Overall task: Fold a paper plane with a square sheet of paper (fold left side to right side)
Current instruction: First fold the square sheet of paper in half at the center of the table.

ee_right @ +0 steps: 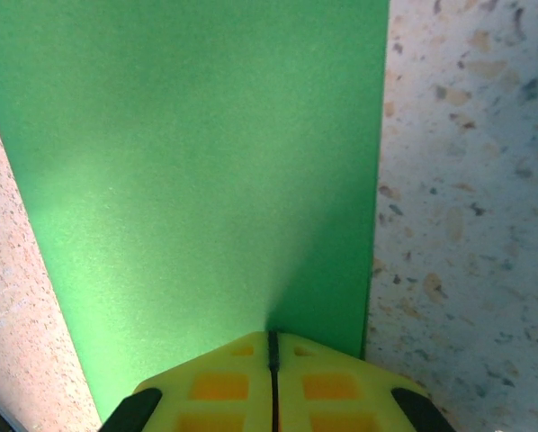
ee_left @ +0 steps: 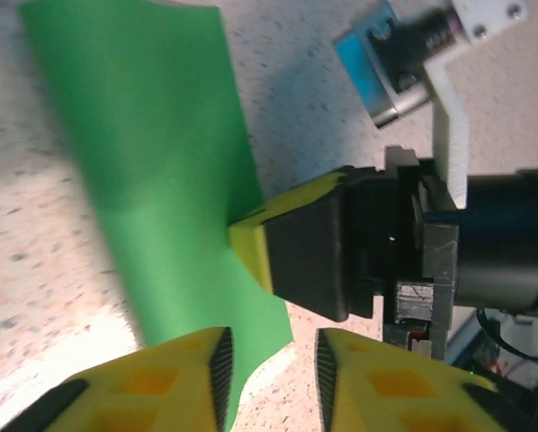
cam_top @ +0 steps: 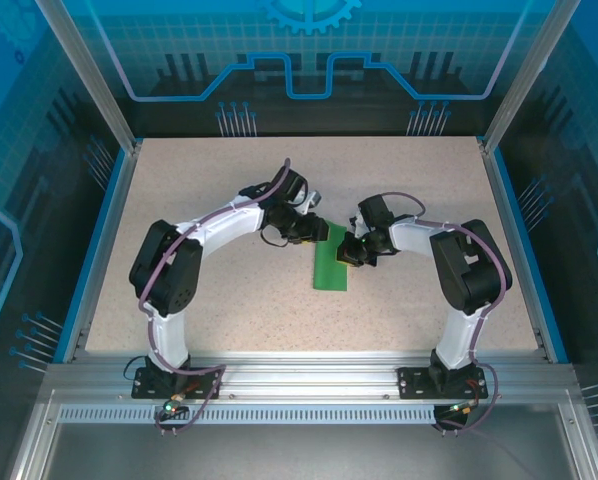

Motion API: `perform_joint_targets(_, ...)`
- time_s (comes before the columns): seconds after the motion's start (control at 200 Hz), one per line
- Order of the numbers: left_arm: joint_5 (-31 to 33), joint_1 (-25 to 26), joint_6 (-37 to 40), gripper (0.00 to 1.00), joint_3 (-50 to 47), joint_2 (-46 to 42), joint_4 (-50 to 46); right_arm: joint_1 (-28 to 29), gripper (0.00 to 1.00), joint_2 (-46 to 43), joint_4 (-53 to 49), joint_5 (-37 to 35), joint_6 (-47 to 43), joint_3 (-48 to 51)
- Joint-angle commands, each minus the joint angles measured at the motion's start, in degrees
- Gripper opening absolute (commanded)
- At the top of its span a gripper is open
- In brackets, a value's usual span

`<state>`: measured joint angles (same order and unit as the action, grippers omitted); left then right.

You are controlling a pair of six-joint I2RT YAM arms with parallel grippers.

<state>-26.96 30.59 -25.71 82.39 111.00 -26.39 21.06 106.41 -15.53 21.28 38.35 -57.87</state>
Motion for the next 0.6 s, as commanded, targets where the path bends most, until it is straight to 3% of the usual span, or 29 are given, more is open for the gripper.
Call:
perform_joint_targets(0.0, -8.9, 0.4, -2.1, 0.28, -0.7, 3.8, 4.5, 0.8, 0.07, 2.9, -4.6, -3.3, -1.0, 0.5)
perform_joint_targets(0.175, -10.8, 0.9, -1.5, 0.24, 0.5, 7.7, 3.9, 0.9, 0.07, 2.9, -4.8, -3.4, -1.0, 0.5)
perform_joint_targets(0.595, -1.8, 0.4, 0.0, 0.22, -0.6, 11.1, 0.6, 0.9, 0.07, 2.9, -5.8, -4.0, -1.6, 0.3)
